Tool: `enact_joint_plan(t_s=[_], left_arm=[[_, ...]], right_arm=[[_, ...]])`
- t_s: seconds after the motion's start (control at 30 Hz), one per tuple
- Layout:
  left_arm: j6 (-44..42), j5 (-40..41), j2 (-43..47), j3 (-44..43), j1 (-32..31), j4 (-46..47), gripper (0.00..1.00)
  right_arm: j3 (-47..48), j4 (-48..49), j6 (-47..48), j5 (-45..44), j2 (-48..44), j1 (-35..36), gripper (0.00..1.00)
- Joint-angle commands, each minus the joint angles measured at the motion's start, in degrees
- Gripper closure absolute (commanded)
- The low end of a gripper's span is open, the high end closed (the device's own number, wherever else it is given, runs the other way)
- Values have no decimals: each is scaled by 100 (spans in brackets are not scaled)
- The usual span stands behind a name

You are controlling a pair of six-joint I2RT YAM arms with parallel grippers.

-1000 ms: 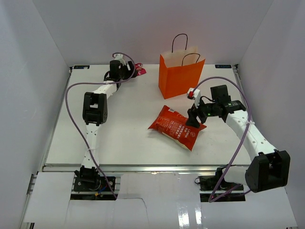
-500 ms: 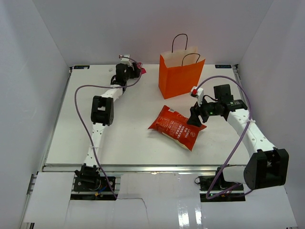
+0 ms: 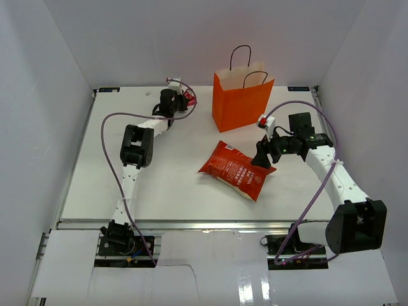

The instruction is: Place the snacks into the paper bag

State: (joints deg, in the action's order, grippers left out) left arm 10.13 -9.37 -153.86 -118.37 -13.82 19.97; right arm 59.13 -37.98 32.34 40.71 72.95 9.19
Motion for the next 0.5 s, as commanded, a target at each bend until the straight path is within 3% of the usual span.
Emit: enact_joint_plan(t_s=[0.0, 0.13, 0.27, 0.47], left_arm=[[182, 118, 839, 760, -15, -450, 100], [393, 172, 1954, 2408, 73, -187, 100], [464, -65, 3761, 3933, 196, 165, 100], [278, -1215, 6371, 5604, 196, 96, 100]], right_arm=[[90, 71, -43, 122, -272, -66, 31], [11, 62, -52, 139, -491, -84, 31], [2, 36, -52, 183, -659, -146, 31], [-25, 36, -61, 306, -843, -216, 31]])
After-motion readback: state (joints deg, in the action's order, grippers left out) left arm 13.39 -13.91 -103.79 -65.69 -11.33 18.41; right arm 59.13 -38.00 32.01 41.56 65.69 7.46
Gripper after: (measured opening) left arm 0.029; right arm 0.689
